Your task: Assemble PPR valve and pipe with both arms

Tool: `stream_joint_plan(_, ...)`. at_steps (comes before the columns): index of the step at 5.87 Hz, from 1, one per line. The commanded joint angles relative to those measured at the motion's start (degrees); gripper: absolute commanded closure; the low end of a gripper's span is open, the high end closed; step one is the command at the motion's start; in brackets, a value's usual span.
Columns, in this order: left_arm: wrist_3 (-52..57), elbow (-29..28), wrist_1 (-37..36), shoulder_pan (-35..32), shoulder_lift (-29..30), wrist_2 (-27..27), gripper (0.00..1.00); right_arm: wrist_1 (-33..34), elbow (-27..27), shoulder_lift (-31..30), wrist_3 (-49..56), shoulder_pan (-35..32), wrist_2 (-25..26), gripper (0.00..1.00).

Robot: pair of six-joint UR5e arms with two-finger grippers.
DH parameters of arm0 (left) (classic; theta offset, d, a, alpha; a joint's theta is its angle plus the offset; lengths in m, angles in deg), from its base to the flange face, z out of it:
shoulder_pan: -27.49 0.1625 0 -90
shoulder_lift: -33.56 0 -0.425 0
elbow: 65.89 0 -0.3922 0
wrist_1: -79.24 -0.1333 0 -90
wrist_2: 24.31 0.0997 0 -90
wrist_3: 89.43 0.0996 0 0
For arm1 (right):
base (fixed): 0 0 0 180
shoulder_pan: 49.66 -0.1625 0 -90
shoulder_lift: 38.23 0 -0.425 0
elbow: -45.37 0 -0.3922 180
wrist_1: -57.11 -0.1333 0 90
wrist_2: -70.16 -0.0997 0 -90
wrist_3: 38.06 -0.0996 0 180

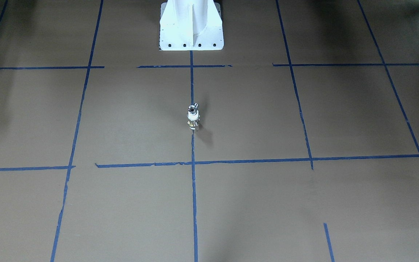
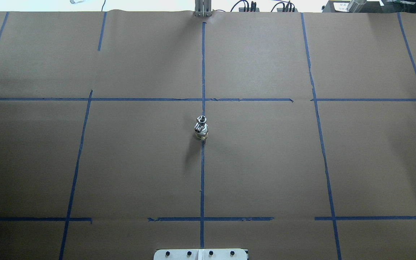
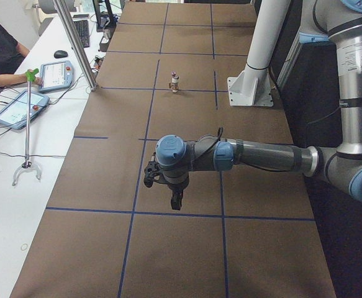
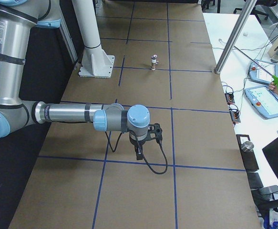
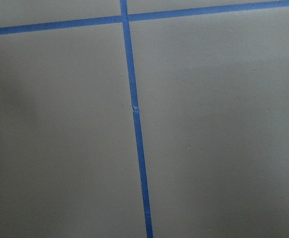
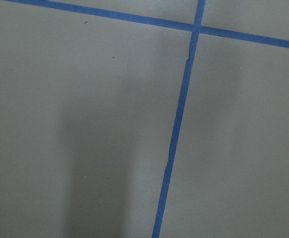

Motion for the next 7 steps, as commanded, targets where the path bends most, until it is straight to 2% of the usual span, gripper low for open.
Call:
stream_joint_plan(1,0.04,1.05,-0.07,0.0,-0.4,0.12,0.0,-0.22,-0.11,0.02,0.01,0.0,0.04,0.0)
stream_joint_plan(5,0.22,-0.51,0.36,0.0,-1.54,0.55,0.0,-0.22,-0.38,0.28,-0.43,0.0,0.39,0.0)
stream_joint_plan(7,0.22,0.53,0.54,0.0,-1.29,0.38,0.0,-0.31,-0.29,0.55,-0.42,0.0,0.22,0.0)
